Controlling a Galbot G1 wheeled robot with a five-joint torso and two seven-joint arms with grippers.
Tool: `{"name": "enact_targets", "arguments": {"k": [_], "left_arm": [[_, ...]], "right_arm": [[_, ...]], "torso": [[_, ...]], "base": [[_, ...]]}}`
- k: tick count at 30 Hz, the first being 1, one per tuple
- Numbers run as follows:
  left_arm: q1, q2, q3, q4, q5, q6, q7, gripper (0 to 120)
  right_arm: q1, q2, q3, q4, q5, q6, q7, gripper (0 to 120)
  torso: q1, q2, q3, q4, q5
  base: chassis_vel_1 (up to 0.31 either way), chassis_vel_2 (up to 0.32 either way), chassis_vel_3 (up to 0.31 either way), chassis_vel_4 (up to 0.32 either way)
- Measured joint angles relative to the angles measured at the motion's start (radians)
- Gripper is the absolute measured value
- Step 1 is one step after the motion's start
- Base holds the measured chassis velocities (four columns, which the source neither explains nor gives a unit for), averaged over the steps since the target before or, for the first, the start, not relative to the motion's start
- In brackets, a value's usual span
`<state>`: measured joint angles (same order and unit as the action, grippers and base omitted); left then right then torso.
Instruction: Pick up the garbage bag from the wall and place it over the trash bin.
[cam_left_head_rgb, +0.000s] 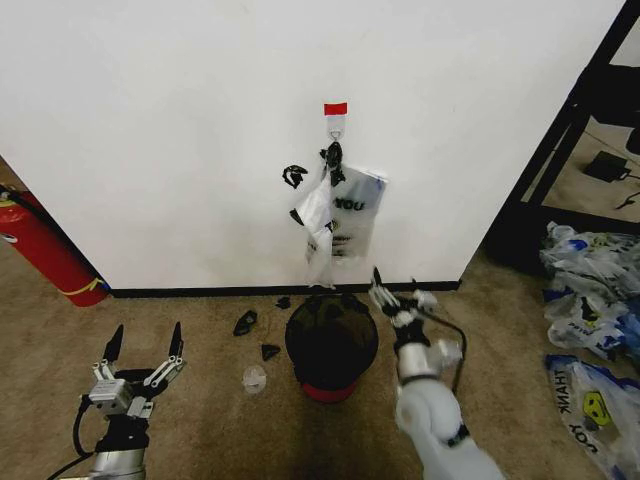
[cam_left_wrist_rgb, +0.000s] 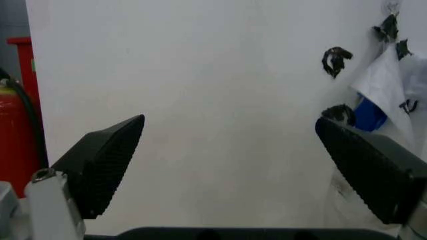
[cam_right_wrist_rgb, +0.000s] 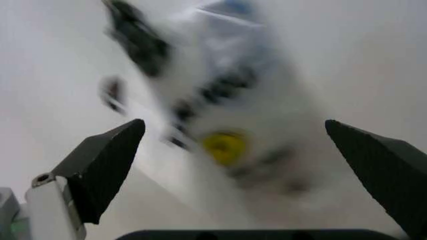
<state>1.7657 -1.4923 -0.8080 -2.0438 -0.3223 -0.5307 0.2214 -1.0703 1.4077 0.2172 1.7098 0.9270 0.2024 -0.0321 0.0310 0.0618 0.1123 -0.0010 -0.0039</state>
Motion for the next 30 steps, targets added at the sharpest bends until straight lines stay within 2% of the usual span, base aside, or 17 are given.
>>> {"name": "enact_targets", "arguments": {"k": [1, 2, 4, 12, 15, 26, 30], "left_arm": [[0.000, 0.000, 0.000, 0.000, 0.000, 0.000, 0.000, 100], [0.003, -0.001, -0.001, 0.000, 0.004, -0.003, 0.000, 100], [0.007, -0.001, -0.006, 0.000, 0.007, -0.005, -0.001, 100], [0.011, -0.006, -0.020, 0.018, 0.014, -0.022, -0.003, 100], [0.009, -0.010, -0.024, 0.031, 0.017, -0.028, -0.009, 100], [-0.005, -0.018, -0.019, 0.057, 0.037, -0.028, -0.017, 100], [-0.008, -0.021, -0.016, 0.057, 0.046, -0.025, -0.017, 100]], "right_arm": [[0.000, 0.000, 0.000, 0.000, 0.000, 0.000, 0.000, 100], [0.047, 0.003, -0.014, -0.060, 0.102, 0.019, -0.079, 100], [0.101, 0.016, -0.025, -0.127, 0.207, 0.028, -0.158, 100], [0.282, 0.115, -0.019, -0.277, 0.446, 0.021, -0.341, 100], [0.352, 0.162, 0.001, -0.334, 0.485, -0.006, -0.370, 100], [0.425, 0.202, 0.037, -0.460, 0.494, -0.020, -0.409, 100], [0.438, 0.203, 0.046, -0.477, 0.502, -0.027, -0.411, 90]], "torso": [[0.000, 0.000, 0.000, 0.0000, 0.0000], [0.000, 0.000, 0.000, -0.0001, 0.0000], [0.000, 0.000, 0.000, -0.0004, 0.0001], [0.000, 0.000, 0.000, -0.0003, -0.0002], [0.000, 0.000, 0.000, -0.0004, -0.0001], [0.000, 0.000, 0.000, -0.0002, -0.0001], [0.000, 0.000, 0.000, -0.0006, 0.0000]], "base": [[0.000, 0.000, 0.000, 0.000], [0.000, 0.000, 0.000, 0.000], [0.000, 0.000, 0.000, 0.000], [0.000, 0.000, 0.000, 0.000], [0.000, 0.000, 0.000, 0.000], [0.000, 0.000, 0.000, 0.000], [0.000, 0.000, 0.000, 0.000]]}}
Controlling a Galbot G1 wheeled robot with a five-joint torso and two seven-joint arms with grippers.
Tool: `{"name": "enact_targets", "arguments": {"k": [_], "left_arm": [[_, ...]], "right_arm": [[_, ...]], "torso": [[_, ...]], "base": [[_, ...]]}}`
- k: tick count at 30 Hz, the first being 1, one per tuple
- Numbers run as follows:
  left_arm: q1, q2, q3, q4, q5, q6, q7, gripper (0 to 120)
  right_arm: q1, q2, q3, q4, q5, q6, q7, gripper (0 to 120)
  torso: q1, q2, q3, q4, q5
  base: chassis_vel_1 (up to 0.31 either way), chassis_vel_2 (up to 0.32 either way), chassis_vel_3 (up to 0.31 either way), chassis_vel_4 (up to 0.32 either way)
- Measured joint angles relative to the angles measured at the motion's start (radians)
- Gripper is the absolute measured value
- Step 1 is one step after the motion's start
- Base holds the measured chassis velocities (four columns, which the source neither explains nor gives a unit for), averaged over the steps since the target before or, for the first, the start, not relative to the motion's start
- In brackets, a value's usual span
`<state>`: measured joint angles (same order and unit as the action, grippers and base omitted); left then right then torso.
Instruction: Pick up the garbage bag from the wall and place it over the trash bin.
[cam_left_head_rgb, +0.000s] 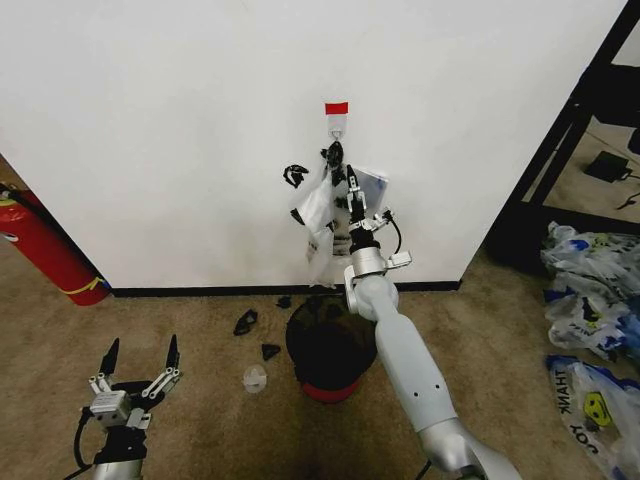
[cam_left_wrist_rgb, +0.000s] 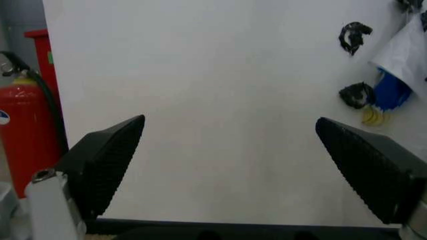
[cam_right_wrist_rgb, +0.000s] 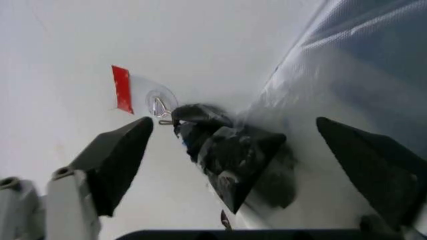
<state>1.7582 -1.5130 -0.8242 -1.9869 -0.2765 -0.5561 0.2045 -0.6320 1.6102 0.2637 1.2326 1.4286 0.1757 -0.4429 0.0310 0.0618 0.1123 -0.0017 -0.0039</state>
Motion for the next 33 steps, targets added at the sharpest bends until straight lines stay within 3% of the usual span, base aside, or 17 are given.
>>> {"name": "enact_targets", "arguments": {"k": [24, 28, 33], "left_arm": [[0.001, -0.009, 0.000, 0.008, 0.014, -0.003, -0.002, 100], [0.003, -0.008, -0.001, 0.010, 0.014, -0.006, -0.004, 100], [0.005, -0.004, -0.004, 0.011, 0.012, -0.009, -0.006, 100]], "right_arm": [[0.030, -0.002, -0.026, -0.071, -0.040, -0.011, -0.005, 86], [0.037, -0.002, -0.028, -0.073, -0.047, -0.008, -0.004, 77], [0.041, -0.002, -0.029, -0.080, -0.061, -0.007, -0.002, 55]], "torso": [[0.000, 0.000, 0.000, 0.0002, 0.0000], [0.000, 0.000, 0.000, 0.0003, 0.0000], [0.000, 0.000, 0.000, 0.0002, 0.0000]], "base": [[0.000, 0.000, 0.000, 0.000], [0.000, 0.000, 0.000, 0.000], [0.000, 0.000, 0.000, 0.000]]}}
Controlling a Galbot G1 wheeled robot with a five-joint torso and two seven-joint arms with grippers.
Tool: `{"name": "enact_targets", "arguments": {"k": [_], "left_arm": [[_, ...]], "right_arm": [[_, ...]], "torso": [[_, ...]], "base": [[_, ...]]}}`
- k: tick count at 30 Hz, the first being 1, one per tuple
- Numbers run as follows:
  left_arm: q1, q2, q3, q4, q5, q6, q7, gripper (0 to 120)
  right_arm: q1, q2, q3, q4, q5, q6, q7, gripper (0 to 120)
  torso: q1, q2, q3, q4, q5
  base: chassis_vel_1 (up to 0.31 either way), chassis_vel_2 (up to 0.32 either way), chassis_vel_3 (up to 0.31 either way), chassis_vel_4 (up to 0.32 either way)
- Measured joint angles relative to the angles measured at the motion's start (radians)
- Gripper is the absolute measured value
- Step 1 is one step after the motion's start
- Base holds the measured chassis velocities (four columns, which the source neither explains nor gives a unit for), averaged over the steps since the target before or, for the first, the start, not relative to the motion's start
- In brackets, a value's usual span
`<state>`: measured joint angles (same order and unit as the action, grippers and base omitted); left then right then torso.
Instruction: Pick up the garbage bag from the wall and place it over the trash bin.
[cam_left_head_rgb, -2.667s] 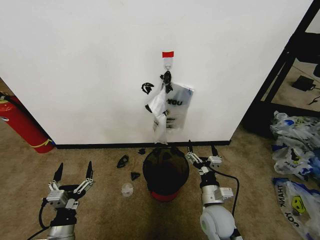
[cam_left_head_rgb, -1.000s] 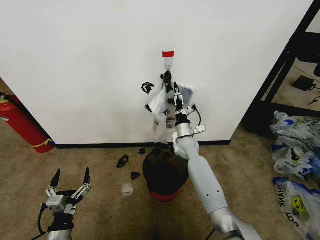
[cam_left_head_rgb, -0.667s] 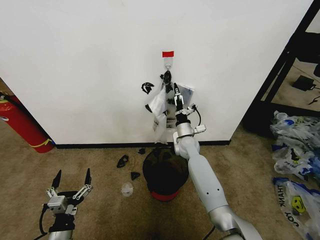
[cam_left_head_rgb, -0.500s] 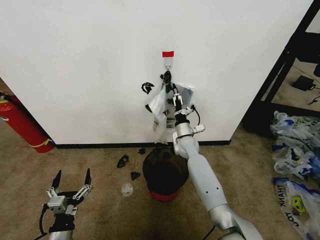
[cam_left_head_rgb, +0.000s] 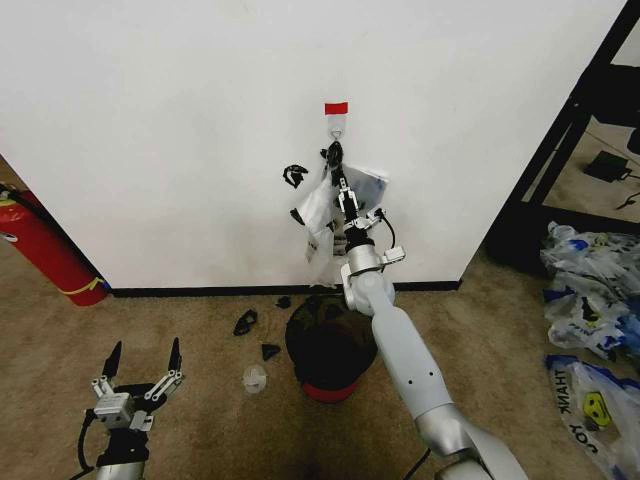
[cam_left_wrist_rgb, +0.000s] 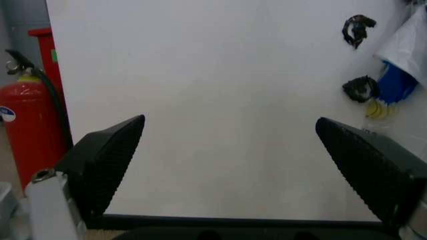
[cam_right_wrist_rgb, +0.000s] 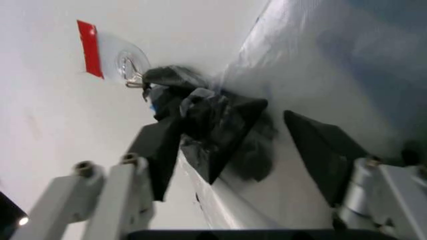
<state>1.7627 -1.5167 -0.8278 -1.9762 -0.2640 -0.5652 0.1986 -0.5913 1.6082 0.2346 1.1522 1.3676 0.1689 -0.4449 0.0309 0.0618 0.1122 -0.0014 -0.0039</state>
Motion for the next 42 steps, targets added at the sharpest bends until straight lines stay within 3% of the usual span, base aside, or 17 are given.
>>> {"name": "enact_targets", "arguments": {"k": [10, 38, 42], "left_arm": [[-0.001, 0.008, -0.001, 0.007, -0.003, -0.003, -0.002, 100], [-0.011, 0.006, 0.011, 0.032, 0.012, -0.011, 0.000, 100], [-0.008, 0.005, 0.010, 0.032, 0.012, -0.014, 0.000, 100]], "right_arm": [[0.003, 0.000, -0.004, -0.007, -0.034, 0.000, 0.000, 23], [-0.021, 0.000, -0.010, 0.055, -0.052, 0.016, -0.023, 21], [-0.020, 0.000, -0.009, 0.055, -0.052, 0.017, -0.023, 11]], "torso": [[0.000, 0.000, 0.000, 0.0000, 0.0000], [0.000, 0.000, 0.000, 0.0000, 0.0000], [0.000, 0.000, 0.000, 0.0000, 0.0000]], "base": [[0.000, 0.000, 0.000, 0.000], [0.000, 0.000, 0.000, 0.000], [0.000, 0.000, 0.000, 0.000]]}}
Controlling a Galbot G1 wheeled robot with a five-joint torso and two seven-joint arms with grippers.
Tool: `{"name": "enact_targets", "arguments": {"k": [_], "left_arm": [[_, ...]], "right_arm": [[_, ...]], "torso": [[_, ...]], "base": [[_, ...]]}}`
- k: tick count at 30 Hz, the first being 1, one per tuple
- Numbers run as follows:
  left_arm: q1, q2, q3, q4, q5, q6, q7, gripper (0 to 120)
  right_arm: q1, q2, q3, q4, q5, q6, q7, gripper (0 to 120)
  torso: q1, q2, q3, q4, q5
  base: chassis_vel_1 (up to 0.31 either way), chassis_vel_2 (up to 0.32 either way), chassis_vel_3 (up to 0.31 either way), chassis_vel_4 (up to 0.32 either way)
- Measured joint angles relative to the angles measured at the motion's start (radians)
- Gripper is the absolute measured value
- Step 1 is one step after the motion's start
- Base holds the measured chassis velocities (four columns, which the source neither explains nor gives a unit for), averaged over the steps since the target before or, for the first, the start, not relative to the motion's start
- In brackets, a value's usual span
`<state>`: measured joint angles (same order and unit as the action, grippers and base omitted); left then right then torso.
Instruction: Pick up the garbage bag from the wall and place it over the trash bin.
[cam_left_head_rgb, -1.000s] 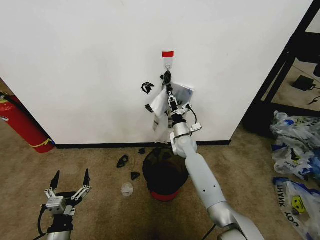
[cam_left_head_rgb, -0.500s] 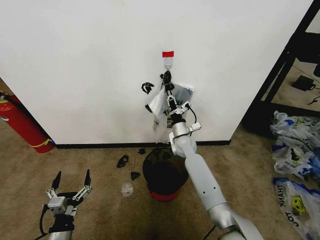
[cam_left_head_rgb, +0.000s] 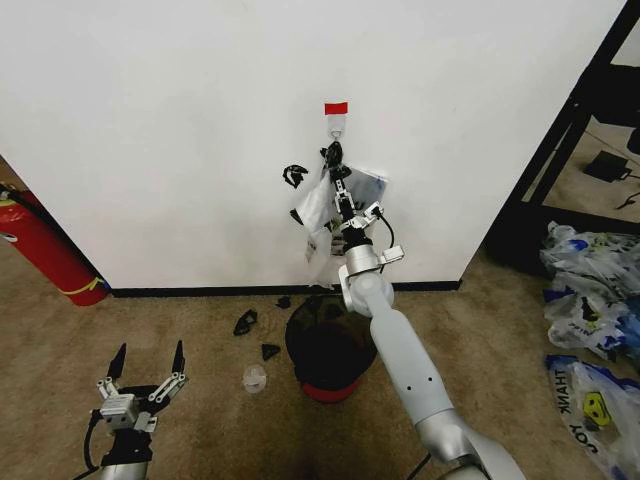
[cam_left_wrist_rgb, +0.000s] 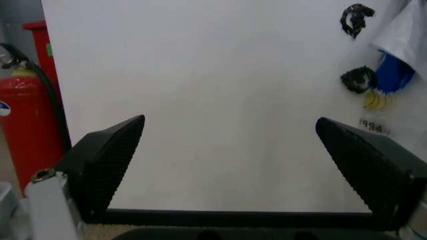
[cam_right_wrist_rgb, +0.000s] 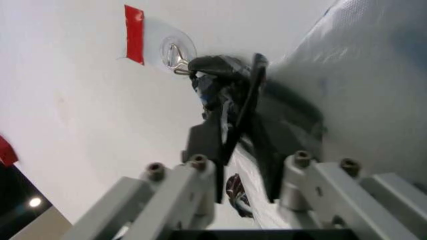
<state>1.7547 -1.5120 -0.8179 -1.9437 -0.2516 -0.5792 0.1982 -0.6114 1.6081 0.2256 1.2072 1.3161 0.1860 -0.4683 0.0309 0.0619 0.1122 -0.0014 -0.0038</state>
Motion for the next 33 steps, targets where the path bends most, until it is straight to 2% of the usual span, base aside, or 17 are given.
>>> {"name": "enact_targets", "arguments": {"k": [3, 11, 20, 33], "left_arm": [[0.001, -0.002, -0.001, 0.000, 0.001, -0.002, 0.000, 100], [0.003, -0.007, -0.001, 0.000, 0.004, -0.005, 0.001, 100], [-0.005, -0.004, 0.000, 0.003, -0.001, -0.005, 0.001, 100], [-0.006, 0.028, -0.008, 0.004, -0.031, -0.014, 0.000, 100]], "right_arm": [[0.002, 0.000, 0.002, -0.003, 0.000, 0.001, 0.000, 0], [-0.001, 0.000, 0.001, 0.004, -0.001, 0.009, 0.001, 0], [-0.114, -0.003, -0.054, 0.116, -0.037, 0.028, 0.043, 0], [-0.310, -0.096, -0.053, 0.263, -0.066, 0.053, 0.066, 0]], "torso": [[0.000, 0.000, 0.000, 0.0000, 0.0000], [0.000, 0.000, 0.000, -0.0001, 0.0000], [0.000, 0.000, 0.000, 0.0001, 0.0000], [0.000, 0.000, 0.000, -0.0003, 0.0000]], "base": [[0.000, 0.000, 0.000, 0.000], [0.000, 0.000, 0.000, 0.000], [0.000, 0.000, 0.000, 0.000], [0.000, 0.000, 0.000, 0.000]]}}
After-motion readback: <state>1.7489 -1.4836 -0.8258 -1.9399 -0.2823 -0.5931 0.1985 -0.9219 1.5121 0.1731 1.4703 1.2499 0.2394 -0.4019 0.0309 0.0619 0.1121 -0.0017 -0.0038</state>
